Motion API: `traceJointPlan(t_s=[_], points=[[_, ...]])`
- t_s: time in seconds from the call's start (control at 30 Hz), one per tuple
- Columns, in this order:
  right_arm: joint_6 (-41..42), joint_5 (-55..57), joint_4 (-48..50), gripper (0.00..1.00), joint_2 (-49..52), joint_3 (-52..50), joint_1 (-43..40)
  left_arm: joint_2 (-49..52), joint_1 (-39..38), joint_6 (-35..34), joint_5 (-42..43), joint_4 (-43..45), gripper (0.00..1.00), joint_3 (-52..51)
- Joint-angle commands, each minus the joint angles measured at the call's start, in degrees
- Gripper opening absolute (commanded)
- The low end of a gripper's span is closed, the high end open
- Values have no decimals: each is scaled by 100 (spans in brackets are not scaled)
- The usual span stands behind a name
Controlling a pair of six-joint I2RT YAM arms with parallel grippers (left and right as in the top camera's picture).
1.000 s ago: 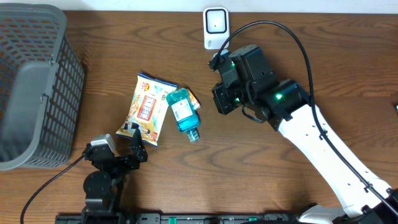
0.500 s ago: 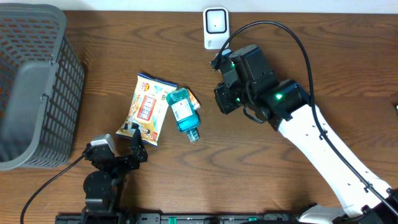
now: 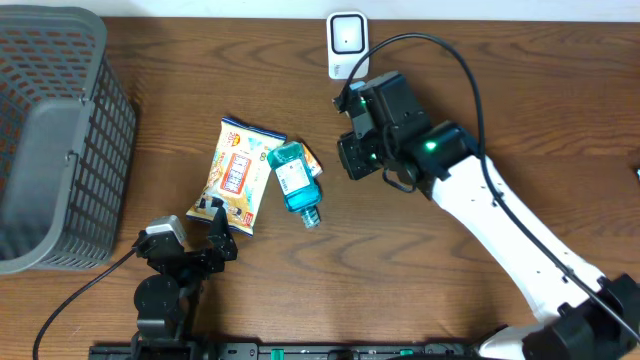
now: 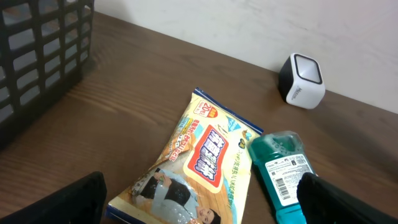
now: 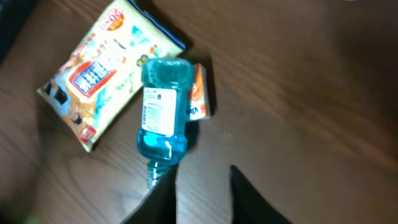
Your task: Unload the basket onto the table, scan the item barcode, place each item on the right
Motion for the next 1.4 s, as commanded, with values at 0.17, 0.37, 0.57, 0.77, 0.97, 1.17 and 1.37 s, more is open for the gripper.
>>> traceJointPlan(t_s=[0.17,0.37,0.57,0.77,0.97,1.17,1.37], points=[[404,-85,2,36,245,55,24,0,20,31,-70,-37,98,-146],[404,-94,20,96,247,55,22,0,20,31,-70,-37,98,-146],[380,374,-46,99,168,63,0,0,20,31,-70,-37,98,-146],[245,1172,-297,99,-953,63,-24,0,20,31,-70,-37,98,-146],[249,2284,-955,99,-2293,63,-26,0,20,31,-70,-37,98,-146],[393,2280,-1327,99,-3407,63,-26,0,20,31,-70,-37,98,-146],[424,2133,-1292,99,-3722,31,-26,0,20,31,-70,-37,98,-146]])
